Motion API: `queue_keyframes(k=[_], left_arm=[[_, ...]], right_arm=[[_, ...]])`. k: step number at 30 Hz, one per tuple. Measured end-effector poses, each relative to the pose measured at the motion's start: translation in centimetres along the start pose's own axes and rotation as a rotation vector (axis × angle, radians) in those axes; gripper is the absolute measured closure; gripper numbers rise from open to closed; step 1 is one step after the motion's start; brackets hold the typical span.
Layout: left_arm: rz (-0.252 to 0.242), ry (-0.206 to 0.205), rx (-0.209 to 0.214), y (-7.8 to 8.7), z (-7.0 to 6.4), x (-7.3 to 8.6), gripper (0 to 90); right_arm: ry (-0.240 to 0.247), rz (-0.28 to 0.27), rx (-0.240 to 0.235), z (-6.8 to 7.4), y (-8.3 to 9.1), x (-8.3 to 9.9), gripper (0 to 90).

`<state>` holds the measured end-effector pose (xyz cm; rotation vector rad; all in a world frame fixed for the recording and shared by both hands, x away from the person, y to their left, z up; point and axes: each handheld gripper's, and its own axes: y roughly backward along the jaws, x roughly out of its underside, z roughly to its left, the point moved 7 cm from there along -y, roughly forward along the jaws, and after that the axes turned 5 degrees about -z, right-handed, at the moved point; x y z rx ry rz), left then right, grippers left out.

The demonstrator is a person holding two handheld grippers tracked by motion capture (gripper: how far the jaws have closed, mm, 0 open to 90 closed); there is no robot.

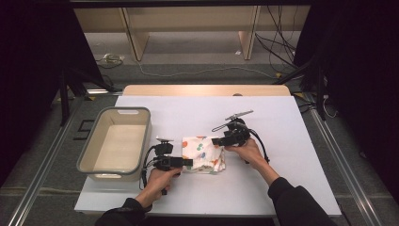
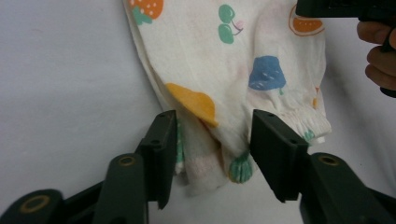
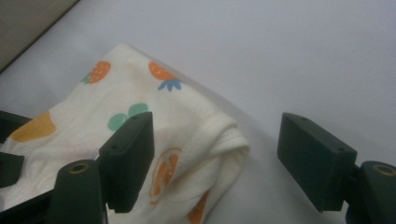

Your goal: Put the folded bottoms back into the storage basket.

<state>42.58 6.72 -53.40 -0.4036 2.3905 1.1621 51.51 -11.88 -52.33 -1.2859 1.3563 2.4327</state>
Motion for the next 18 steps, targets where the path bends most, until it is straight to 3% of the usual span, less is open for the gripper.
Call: queue_keyframes(k=[6, 9, 10, 12, 15, 18], left_arm=[[0.016, 0.016, 0.043, -0.4, -0.3, 0.2, 69.7], [0.013, 0.004, 0.048, -0.4, -0.5, 0.2, 72.2], [0.013, 0.007, 0.051, -0.4, -0.5, 0.2, 73.6], [0.012, 0.014, 0.056, -0.4, -0.5, 0.2, 74.4], [0.012, 0.005, 0.057, -0.4, -0.5, 0.1, 78.0], [0.003, 0.004, 0.062, -0.2, -0.6, 0.0, 79.6]], right_arm=[[-0.020, 0.062, -0.005, 0.0, -1.0, 0.3, 34.2], [-0.019, 0.055, 0.000, 0.0, -1.1, 0.3, 36.9], [-0.019, 0.050, -0.004, 0.0, -1.2, 0.2, 43.0], [-0.020, 0.048, -0.004, 0.0, -1.2, 0.3, 45.9], [-0.007, 0.053, -0.024, 0.4, -1.4, 0.3, 64.8], [0.012, 0.052, -0.015, 0.6, -1.4, 0.3, 71.8]])
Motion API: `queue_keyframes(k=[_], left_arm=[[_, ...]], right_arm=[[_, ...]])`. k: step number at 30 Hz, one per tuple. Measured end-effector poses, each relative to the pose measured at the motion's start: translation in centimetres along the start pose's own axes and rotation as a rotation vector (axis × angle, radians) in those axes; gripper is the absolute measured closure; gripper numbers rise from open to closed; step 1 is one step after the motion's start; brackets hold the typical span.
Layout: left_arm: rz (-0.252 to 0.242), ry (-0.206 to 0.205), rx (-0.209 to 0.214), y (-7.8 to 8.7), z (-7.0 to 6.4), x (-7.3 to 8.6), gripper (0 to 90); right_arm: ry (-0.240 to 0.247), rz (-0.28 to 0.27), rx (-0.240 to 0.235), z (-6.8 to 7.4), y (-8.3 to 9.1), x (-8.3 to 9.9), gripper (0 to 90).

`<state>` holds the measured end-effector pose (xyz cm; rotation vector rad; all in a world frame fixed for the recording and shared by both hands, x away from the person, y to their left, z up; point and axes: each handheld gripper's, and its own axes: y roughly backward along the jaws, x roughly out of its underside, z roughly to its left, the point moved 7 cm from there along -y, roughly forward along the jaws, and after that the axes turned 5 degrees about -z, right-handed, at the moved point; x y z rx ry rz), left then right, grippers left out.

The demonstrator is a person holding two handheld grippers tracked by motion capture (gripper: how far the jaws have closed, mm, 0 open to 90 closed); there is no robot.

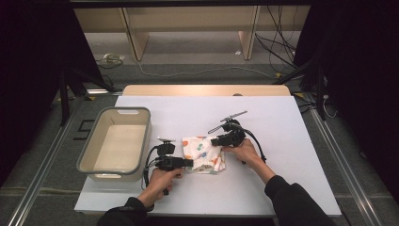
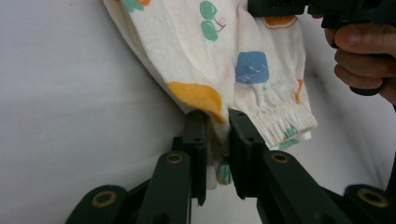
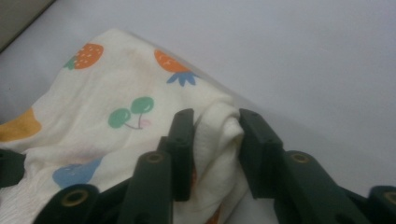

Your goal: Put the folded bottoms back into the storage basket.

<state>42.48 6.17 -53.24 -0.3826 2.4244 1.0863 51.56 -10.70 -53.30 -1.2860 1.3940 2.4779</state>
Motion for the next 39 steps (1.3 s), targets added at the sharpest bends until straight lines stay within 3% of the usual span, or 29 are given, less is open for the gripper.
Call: queue_keyframes(k=[2, 5, 13, 30, 39], left_arm=[[-0.002, -0.004, 0.006, 0.1, -0.1, -0.1, 80.4], [-0.002, -0.022, 0.014, 0.2, -0.3, -0.1, 81.3], [-0.032, -0.041, 0.043, 1.1, -1.1, -0.7, 81.9], [-0.078, -0.081, 0.088, 3.3, -1.9, -2.3, 82.2], [-0.084, -0.150, 0.101, 4.6, -2.6, -3.1, 82.1]], right_arm=[[-0.012, -0.009, -0.003, 0.0, 0.2, -0.1, 75.7], [0.010, -0.022, -0.001, 0.3, 0.5, -0.3, 79.7], [0.034, -0.065, -0.005, 1.1, 1.2, -1.1, 81.2], [0.032, -0.168, -0.012, 2.1, 3.3, -2.8, 81.8], [0.020, -0.227, -0.027, 3.1, 4.5, -3.9, 81.9]])
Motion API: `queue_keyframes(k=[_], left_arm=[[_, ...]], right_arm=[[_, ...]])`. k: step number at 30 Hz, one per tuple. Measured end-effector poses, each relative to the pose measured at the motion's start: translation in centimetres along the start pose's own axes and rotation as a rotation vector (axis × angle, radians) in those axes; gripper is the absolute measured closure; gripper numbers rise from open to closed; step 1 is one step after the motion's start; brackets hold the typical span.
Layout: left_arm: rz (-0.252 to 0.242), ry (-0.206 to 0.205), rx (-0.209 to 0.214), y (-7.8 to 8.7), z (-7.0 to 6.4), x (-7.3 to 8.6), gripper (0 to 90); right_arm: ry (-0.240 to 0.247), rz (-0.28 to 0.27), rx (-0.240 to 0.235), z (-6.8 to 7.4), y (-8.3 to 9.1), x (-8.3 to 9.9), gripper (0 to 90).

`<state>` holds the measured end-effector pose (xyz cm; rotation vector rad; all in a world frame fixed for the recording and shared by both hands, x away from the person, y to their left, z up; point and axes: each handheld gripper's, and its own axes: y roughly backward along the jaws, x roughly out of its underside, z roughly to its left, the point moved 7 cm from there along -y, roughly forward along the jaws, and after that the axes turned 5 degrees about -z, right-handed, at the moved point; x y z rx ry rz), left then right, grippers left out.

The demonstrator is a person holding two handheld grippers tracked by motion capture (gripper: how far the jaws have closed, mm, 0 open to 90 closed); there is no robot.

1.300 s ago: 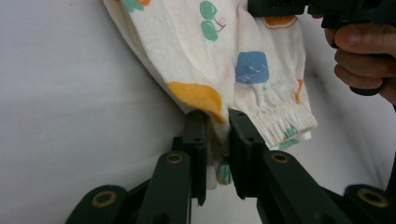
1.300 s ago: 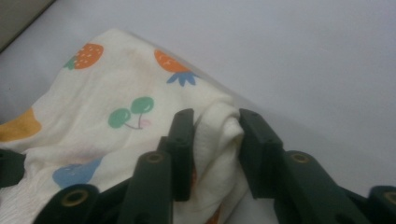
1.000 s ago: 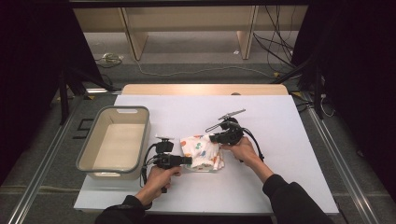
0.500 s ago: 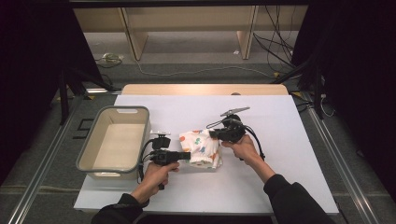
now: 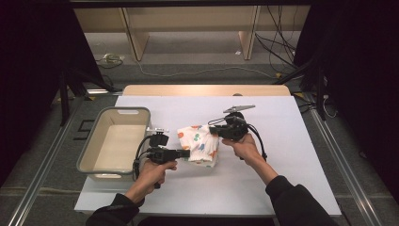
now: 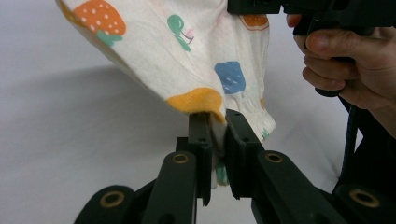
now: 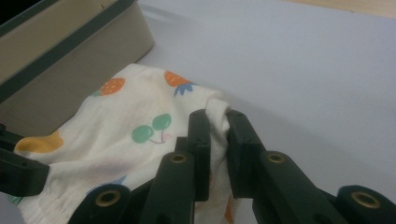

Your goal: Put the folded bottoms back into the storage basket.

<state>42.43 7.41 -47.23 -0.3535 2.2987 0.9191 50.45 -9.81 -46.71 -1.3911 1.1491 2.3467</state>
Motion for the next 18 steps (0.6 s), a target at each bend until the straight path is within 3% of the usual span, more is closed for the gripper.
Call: queue_keyframes(k=[18], left_arm=[[-0.048, -0.059, 0.012, 3.3, -0.1, -2.4, 82.1]], right_arm=[[-0.024, -0.098, -0.016, 2.2, 1.3, -3.1, 81.9]])
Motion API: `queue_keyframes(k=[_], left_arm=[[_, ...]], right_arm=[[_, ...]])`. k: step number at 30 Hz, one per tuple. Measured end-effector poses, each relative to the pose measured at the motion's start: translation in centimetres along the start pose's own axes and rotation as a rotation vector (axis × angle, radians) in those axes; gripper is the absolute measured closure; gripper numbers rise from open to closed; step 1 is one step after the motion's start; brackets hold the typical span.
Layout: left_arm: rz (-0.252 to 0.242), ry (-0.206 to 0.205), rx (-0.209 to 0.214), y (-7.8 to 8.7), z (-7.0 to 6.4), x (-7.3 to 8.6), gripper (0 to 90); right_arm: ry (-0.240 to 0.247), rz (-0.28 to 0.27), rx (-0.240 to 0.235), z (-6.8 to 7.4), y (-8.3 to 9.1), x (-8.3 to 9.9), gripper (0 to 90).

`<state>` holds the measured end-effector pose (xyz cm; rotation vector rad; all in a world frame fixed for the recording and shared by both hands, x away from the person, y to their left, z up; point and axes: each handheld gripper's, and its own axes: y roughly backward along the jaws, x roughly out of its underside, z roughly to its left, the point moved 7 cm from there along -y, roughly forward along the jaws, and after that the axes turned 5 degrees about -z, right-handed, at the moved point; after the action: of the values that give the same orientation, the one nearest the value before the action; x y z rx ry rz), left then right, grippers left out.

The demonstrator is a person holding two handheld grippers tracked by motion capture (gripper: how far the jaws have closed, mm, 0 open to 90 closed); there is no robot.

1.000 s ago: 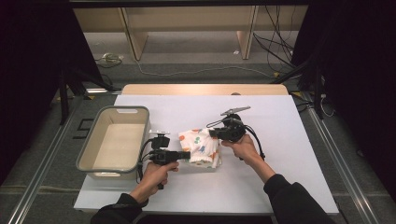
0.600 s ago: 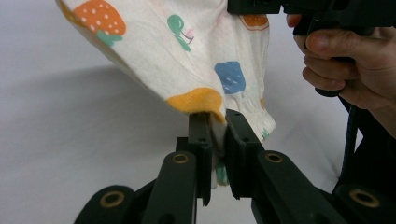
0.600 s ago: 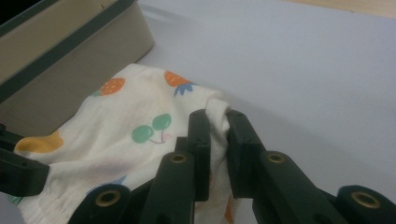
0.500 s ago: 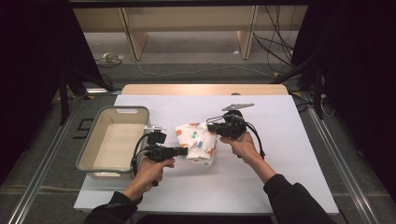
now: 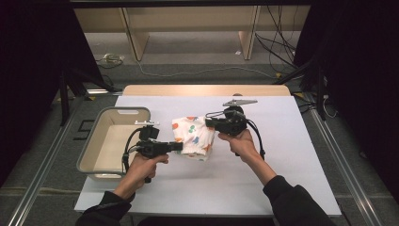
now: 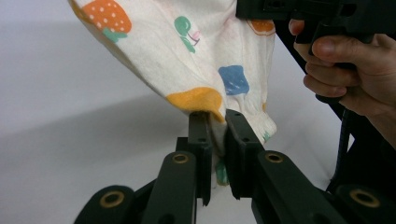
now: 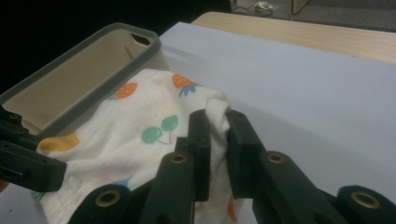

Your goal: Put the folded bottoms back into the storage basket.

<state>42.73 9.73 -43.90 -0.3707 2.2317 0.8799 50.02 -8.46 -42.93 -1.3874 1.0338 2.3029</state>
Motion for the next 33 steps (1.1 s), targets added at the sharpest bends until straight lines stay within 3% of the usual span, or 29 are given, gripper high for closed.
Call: queue_keyframes(k=[6, 16, 23, 33], left_arm=[[-0.023, -0.022, -0.010, 1.2, 0.2, -0.9, 82.1], [-0.061, -0.015, -0.012, 3.3, 0.9, -2.3, 82.1], [-0.078, -0.028, -0.022, 5.2, 1.5, -3.3, 82.0], [-0.125, -0.016, -0.046, 8.0, 2.9, -4.7, 82.0]], right_arm=[[0.012, -0.006, -0.016, 1.0, -0.6, -0.9, 81.9], [0.002, -0.056, -0.037, 2.2, -1.3, -3.0, 81.9], [-0.002, -0.068, -0.048, 3.6, -2.3, -4.4, 81.9], [0.013, -0.074, -0.062, 5.8, -4.3, -6.5, 81.9]])
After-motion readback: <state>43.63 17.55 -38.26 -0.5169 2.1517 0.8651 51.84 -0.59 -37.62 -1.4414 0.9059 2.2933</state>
